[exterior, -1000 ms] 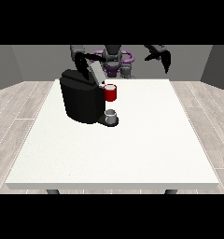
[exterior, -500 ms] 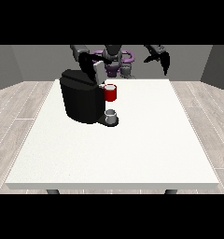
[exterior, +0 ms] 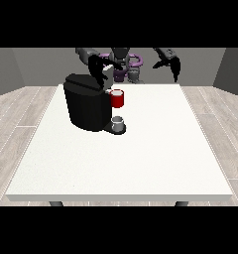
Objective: Insert the coffee pod into the coffee machine and close the lid
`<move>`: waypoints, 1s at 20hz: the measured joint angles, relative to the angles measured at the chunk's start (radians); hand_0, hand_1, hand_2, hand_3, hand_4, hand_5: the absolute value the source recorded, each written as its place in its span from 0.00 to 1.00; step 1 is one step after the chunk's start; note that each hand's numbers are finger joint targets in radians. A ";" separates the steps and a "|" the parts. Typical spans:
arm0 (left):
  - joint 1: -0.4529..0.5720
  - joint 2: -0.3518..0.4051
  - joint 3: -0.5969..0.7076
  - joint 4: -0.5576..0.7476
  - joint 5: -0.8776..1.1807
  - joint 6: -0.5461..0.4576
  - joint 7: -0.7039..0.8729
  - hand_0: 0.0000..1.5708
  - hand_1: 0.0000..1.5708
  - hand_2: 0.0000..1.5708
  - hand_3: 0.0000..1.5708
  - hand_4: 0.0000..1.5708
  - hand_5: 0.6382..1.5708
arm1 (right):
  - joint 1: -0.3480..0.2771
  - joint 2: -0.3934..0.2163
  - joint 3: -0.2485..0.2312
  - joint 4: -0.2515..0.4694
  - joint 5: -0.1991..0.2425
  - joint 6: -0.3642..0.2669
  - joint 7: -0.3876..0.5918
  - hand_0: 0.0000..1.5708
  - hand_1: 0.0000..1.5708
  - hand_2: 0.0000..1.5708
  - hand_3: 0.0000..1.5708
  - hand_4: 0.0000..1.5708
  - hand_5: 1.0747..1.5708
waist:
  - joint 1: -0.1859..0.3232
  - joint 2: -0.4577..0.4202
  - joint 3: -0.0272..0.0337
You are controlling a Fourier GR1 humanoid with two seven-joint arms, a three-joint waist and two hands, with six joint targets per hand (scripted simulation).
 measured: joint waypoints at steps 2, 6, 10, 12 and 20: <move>-0.020 0.000 -0.002 -0.002 0.007 -0.007 0.011 0.00 0.00 0.00 0.00 0.26 1.00 | -0.012 -0.019 0.004 -0.004 0.022 -0.003 0.030 0.00 0.00 0.00 0.00 0.13 1.00 | 0.015 0.008 0.0025; -0.051 0.000 -0.015 -0.005 0.007 -0.017 0.019 0.00 0.00 0.00 0.00 0.24 1.00 | -0.060 -0.065 -0.004 -0.004 0.055 -0.005 0.090 0.00 0.00 0.00 0.00 0.17 1.00 | 0.060 0.033 0.0082; -0.076 -0.002 -0.025 -0.009 0.010 -0.026 0.017 0.00 0.00 0.00 0.00 0.27 1.00 | -0.071 -0.106 -0.015 -0.034 0.074 0.008 0.144 0.00 0.00 0.00 0.00 0.08 1.00 | 0.095 0.058 0.0121; -0.084 -0.004 -0.032 -0.010 0.014 -0.038 0.016 0.00 0.00 0.00 0.00 0.28 1.00 | -0.073 -0.122 -0.023 -0.046 0.082 0.012 0.176 0.00 0.00 0.00 0.00 0.09 1.00 | 0.115 0.064 0.0163; -0.151 -0.016 -0.055 0.000 0.015 -0.051 0.006 0.00 0.00 0.00 0.00 0.23 1.00 | -0.122 -0.200 -0.052 -0.085 0.138 0.029 0.233 0.00 0.00 0.00 0.00 0.00 1.00 | 0.203 0.137 0.0280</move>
